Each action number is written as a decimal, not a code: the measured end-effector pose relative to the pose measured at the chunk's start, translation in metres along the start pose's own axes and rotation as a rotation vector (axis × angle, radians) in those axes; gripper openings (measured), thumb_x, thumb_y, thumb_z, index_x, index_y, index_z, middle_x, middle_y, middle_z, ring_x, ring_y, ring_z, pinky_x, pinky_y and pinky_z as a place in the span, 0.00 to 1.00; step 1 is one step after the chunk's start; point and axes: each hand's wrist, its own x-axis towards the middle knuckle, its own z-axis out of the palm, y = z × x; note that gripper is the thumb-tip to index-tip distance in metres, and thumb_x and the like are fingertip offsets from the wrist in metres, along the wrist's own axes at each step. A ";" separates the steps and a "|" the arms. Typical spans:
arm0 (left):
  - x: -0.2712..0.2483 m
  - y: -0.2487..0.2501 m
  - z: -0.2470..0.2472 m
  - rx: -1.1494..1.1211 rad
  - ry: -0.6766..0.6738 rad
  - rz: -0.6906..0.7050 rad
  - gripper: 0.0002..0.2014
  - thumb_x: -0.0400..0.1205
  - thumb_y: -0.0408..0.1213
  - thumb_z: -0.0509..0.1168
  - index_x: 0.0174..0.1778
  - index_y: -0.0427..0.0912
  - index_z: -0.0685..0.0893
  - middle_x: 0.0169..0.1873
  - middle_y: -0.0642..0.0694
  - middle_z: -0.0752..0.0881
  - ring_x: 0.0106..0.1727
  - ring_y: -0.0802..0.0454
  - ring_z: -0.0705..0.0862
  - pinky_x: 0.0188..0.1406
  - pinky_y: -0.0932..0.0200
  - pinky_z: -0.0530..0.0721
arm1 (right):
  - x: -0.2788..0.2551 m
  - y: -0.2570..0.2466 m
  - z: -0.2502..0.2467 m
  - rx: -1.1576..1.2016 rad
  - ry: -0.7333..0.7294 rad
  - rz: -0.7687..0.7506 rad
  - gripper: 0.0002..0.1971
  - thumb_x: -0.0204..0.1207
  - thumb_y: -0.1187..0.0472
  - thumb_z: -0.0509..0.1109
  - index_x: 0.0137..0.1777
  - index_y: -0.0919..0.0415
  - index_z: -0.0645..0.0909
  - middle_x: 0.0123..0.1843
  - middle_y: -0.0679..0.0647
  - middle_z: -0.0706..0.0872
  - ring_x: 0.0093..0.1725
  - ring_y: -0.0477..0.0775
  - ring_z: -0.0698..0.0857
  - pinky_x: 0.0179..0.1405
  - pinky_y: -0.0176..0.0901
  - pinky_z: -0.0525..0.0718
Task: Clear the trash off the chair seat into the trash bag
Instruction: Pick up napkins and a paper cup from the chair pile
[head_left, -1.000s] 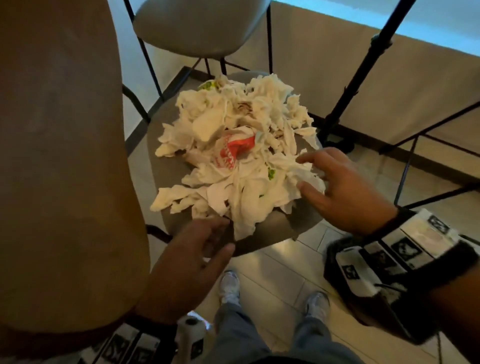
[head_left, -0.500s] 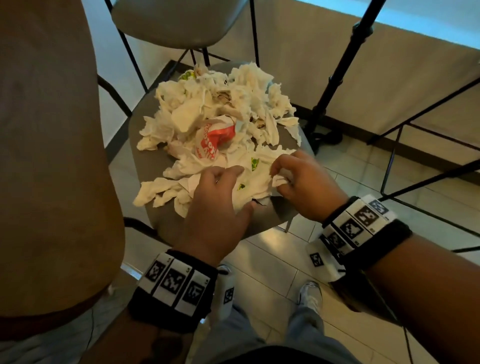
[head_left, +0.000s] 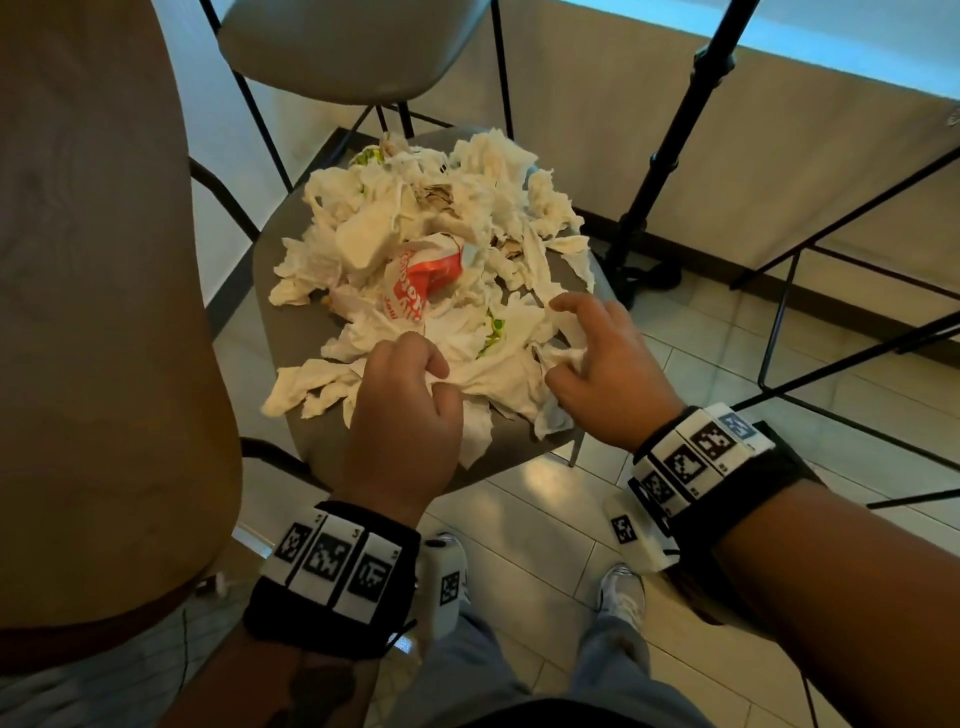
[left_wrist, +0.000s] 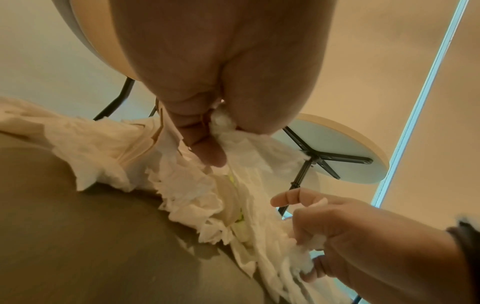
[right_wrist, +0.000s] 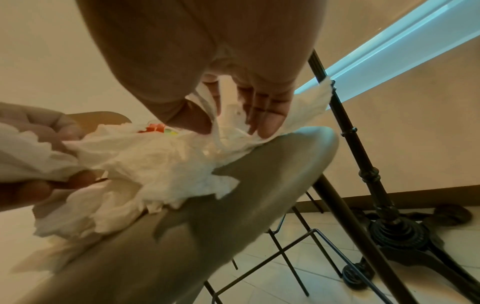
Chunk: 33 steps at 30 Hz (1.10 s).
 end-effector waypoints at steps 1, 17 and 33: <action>0.000 -0.001 0.000 0.002 0.017 0.000 0.11 0.76 0.25 0.66 0.44 0.45 0.73 0.41 0.44 0.76 0.40 0.52 0.70 0.34 0.61 0.61 | -0.001 0.002 0.001 -0.015 0.012 0.005 0.32 0.75 0.59 0.72 0.78 0.45 0.69 0.71 0.52 0.72 0.67 0.51 0.74 0.64 0.43 0.76; -0.005 0.007 -0.010 -0.225 0.141 0.057 0.08 0.82 0.28 0.56 0.49 0.47 0.74 0.37 0.48 0.78 0.39 0.47 0.80 0.33 0.59 0.76 | 0.043 -0.004 0.014 -0.234 -0.126 -0.124 0.15 0.82 0.58 0.66 0.68 0.49 0.80 0.54 0.53 0.75 0.49 0.52 0.78 0.37 0.34 0.72; -0.012 0.015 -0.008 -0.129 0.129 -0.045 0.13 0.81 0.31 0.68 0.42 0.48 0.68 0.33 0.54 0.70 0.34 0.57 0.72 0.32 0.68 0.68 | 0.045 -0.001 -0.005 -0.088 0.078 -0.134 0.09 0.79 0.57 0.71 0.57 0.55 0.87 0.53 0.56 0.80 0.50 0.53 0.79 0.42 0.30 0.71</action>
